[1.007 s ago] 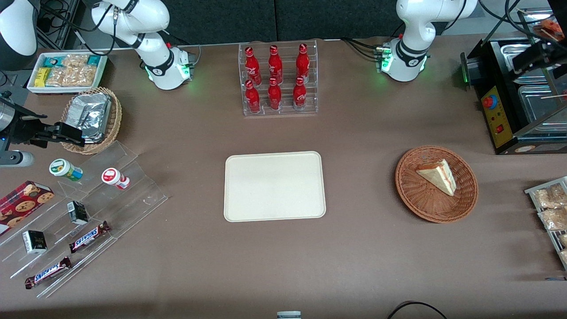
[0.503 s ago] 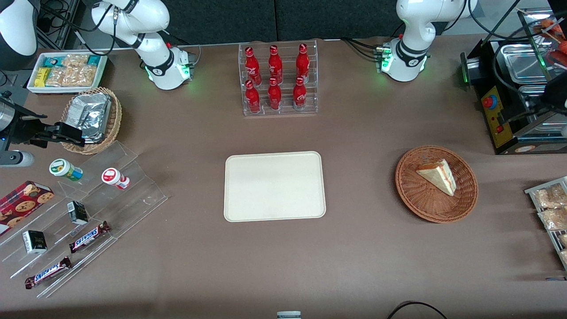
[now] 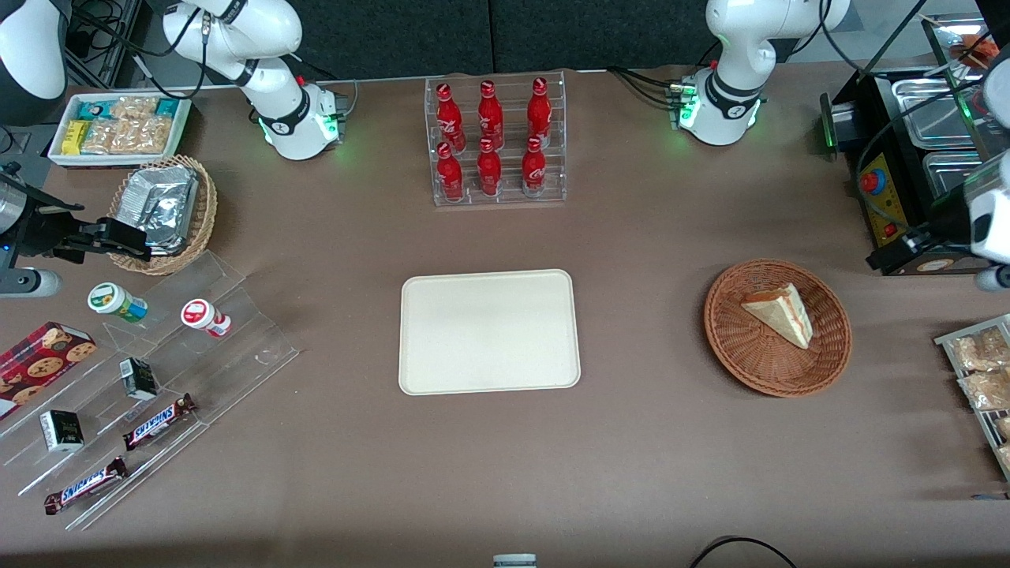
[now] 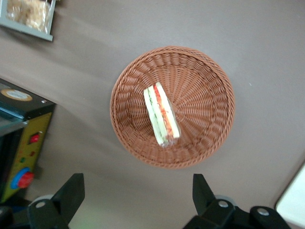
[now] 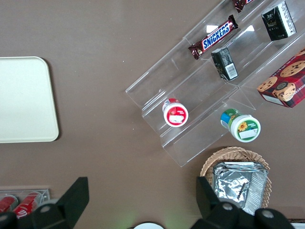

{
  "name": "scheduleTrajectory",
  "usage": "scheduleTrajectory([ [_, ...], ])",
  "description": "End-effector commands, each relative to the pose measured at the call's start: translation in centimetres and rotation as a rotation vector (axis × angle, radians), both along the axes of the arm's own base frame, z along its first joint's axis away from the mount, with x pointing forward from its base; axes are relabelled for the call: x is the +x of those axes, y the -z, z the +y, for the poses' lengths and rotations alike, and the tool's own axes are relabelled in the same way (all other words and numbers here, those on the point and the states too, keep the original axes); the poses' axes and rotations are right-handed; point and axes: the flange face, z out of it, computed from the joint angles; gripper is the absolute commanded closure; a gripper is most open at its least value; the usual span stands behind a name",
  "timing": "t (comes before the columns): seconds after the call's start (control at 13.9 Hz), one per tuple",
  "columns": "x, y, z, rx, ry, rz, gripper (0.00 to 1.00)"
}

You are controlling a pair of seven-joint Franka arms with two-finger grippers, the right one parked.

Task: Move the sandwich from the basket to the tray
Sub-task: 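Lower the open left gripper over the sandwich in the wicker basket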

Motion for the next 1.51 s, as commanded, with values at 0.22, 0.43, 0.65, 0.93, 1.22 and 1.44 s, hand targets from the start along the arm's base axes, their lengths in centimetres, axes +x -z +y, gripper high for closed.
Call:
scheduleTrajectory([
  [0.22, -2.0, 8.8, -0.3, 0.024, -0.218, -0.093, 0.0],
  [0.43, -1.2, 11.4, -1.1, 0.03, -0.294, -0.088, 0.0],
  [0.65, -0.1, 14.1, -3.9, 0.036, -0.374, -0.091, 0.0],
  [0.93, 0.5, 17.3, -5.8, 0.041, -0.384, -0.09, 0.0],
  [1.22, 0.5, 19.0, -5.7, 0.049, -0.416, -0.073, 0.0],
  [1.44, -0.3, 20.1, -5.7, 0.052, -0.416, -0.058, 0.0],
])
